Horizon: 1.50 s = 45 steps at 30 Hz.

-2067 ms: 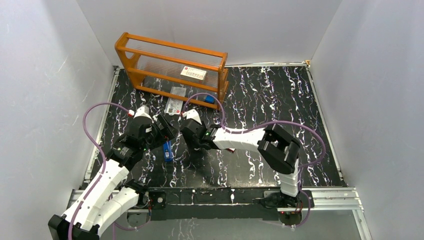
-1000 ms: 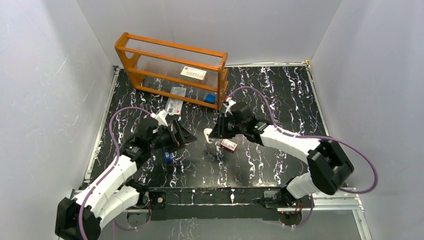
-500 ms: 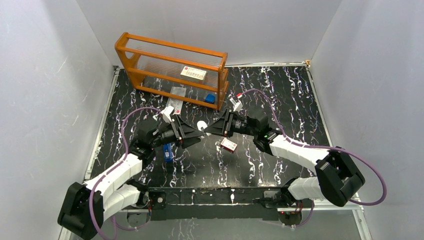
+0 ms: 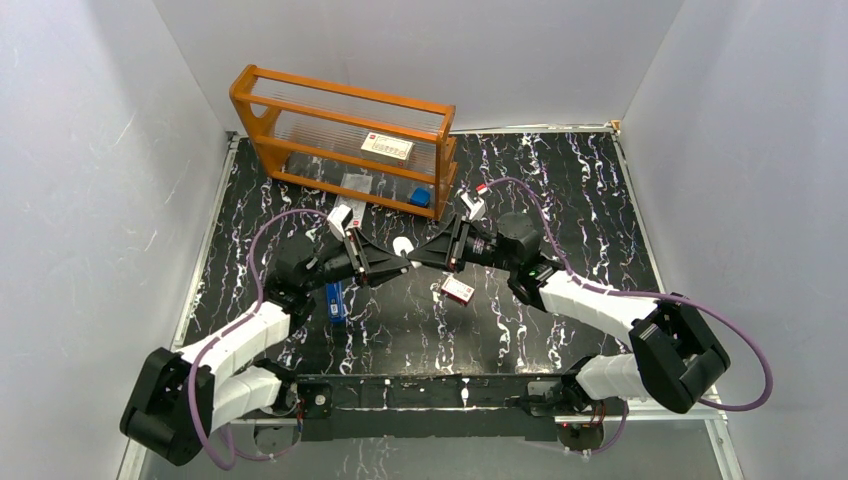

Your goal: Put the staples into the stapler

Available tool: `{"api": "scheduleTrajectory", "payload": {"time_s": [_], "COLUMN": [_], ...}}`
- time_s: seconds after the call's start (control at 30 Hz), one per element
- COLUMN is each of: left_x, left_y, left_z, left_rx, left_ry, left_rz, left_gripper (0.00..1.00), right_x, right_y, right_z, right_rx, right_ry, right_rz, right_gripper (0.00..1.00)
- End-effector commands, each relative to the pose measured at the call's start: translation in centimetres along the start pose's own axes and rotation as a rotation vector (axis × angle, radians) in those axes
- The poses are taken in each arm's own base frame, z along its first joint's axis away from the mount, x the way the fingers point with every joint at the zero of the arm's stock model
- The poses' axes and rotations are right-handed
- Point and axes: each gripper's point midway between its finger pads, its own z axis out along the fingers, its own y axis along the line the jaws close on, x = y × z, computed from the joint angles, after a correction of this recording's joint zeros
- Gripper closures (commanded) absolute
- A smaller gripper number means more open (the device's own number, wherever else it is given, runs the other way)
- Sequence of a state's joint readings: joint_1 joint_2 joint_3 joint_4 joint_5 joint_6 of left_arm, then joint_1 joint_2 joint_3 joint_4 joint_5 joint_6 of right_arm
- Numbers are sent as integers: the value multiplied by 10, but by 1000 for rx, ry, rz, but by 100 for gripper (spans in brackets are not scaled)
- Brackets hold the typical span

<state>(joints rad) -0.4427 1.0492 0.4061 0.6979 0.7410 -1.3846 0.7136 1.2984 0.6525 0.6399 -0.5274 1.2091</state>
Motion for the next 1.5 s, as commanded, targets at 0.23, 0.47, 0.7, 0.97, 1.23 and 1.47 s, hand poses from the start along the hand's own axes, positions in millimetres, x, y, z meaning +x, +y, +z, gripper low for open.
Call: {"api": "scheduleTrajectory", "payload": {"time_s": [0.23, 0.47, 0.7, 0.97, 1.23, 1.47], "left_x": [0, 12, 17, 26, 29, 27], "left_y": [0, 5, 13, 34, 40, 47], "left_z": [-14, -30, -31, -37, -39, -40], "left_rx": [58, 31, -43, -105, -114, -151], "left_ry": [47, 165, 262, 344, 386, 361], "left_rz": [47, 140, 187, 221, 245, 267], "left_gripper": [100, 100, 100, 96, 88, 47], "right_x": [-4, -4, -6, 2, 7, 13], "right_y": [17, 5, -1, -21, -25, -36], "right_z": [-21, -39, -35, -39, -43, -45], "right_rx": [-43, 20, 46, 123, 128, 154], "right_ry": [41, 200, 300, 405, 490, 530], "right_rz": [-23, -143, -229, -242, -284, -255], "right_gripper": [74, 73, 72, 72, 71, 70]}}
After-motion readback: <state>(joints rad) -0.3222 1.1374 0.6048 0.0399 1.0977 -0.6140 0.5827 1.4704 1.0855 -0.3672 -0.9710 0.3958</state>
